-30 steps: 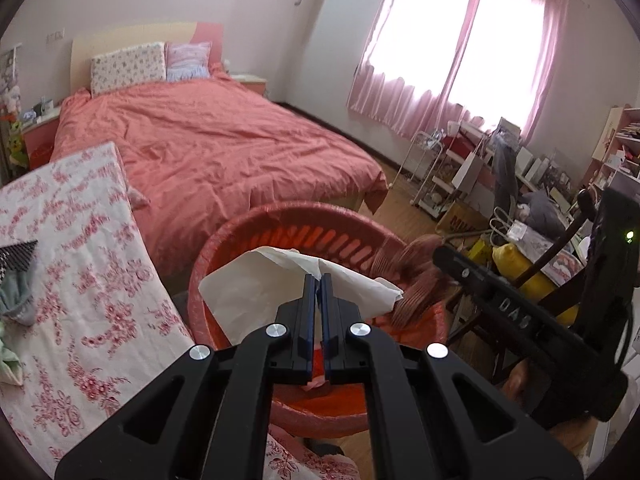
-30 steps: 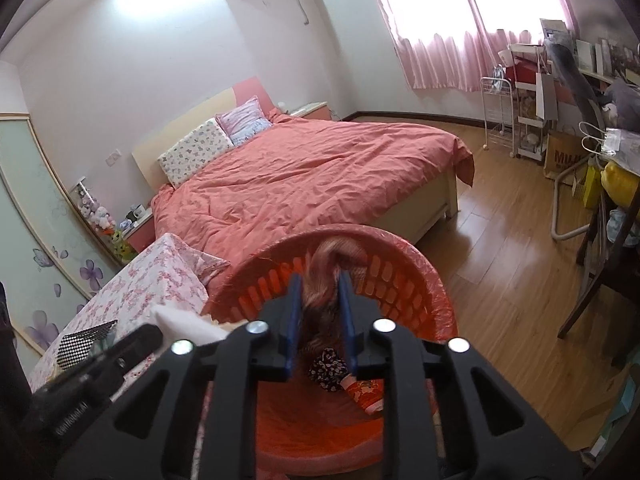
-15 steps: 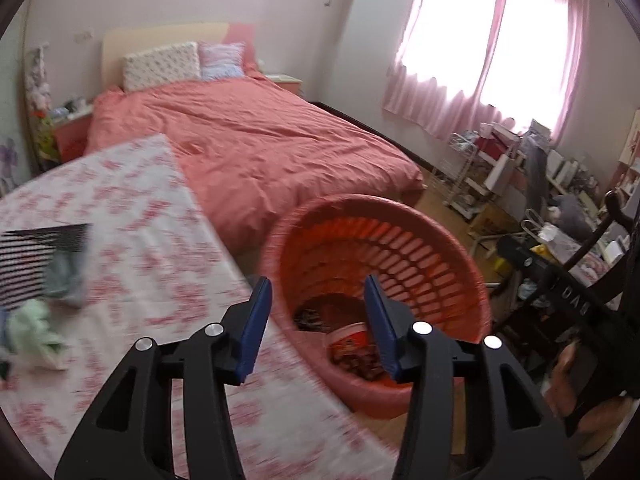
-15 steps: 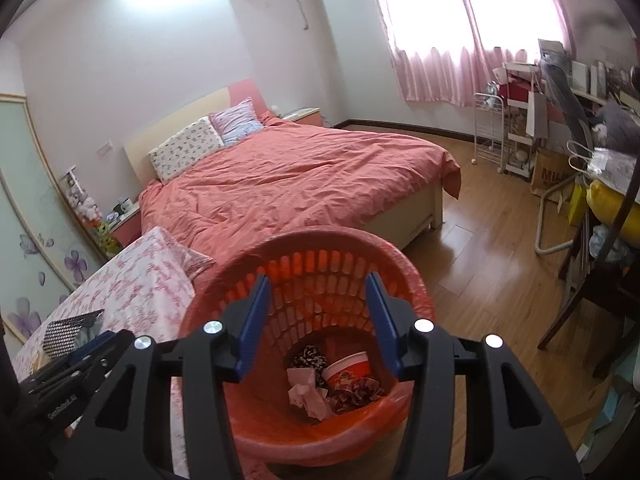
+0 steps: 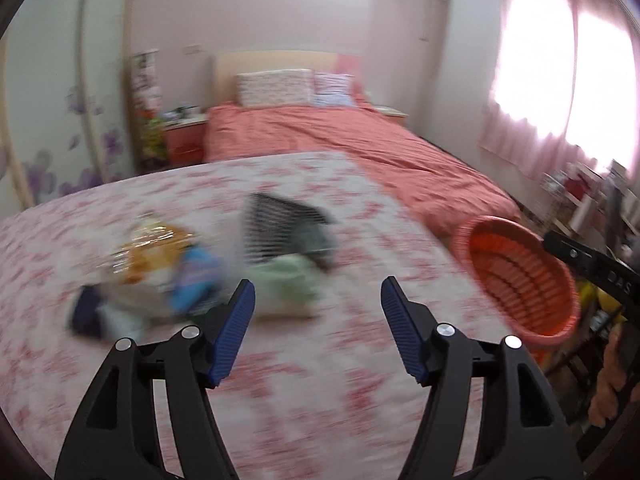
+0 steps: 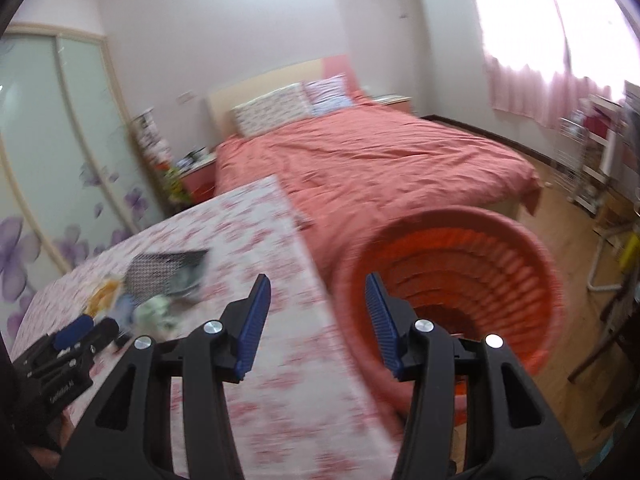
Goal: Collect trash
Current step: 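Move both grippers back toward the remaining items on the bed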
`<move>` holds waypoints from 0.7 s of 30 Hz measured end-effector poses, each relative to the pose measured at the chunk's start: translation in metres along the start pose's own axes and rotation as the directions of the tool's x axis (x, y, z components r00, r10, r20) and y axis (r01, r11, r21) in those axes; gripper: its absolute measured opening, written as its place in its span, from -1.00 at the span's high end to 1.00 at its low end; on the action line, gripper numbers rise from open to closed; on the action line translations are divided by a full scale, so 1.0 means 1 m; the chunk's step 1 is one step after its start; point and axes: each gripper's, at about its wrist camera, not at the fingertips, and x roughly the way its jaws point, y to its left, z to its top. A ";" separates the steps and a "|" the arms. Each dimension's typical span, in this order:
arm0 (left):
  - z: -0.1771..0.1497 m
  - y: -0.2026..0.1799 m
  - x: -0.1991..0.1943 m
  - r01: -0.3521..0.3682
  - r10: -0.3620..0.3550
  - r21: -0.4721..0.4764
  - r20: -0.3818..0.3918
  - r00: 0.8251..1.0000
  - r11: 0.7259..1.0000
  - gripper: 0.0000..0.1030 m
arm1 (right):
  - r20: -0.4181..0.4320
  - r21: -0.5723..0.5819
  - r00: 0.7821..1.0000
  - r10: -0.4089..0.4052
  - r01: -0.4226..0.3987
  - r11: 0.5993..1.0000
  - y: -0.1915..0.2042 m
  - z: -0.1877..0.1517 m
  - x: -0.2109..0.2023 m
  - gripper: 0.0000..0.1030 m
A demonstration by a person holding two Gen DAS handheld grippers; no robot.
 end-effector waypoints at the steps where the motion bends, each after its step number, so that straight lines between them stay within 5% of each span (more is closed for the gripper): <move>1: -0.003 0.016 -0.003 -0.033 0.033 -0.019 0.000 0.999 0.999 -0.27 | -0.010 -0.022 1.000 0.015 -0.015 1.000 0.014 -0.002 0.003 0.05; 10: -0.023 0.109 -0.013 -0.184 0.180 -0.153 -0.038 0.983 0.971 -0.27 | -0.144 -0.092 0.980 0.136 -0.150 0.984 0.099 -0.023 0.047 0.33; 21: -0.039 0.158 -0.022 -0.229 0.222 -0.218 -0.058 0.973 0.949 -0.27 | -0.278 -0.078 0.941 0.194 -0.223 0.972 0.150 -0.033 0.110 0.38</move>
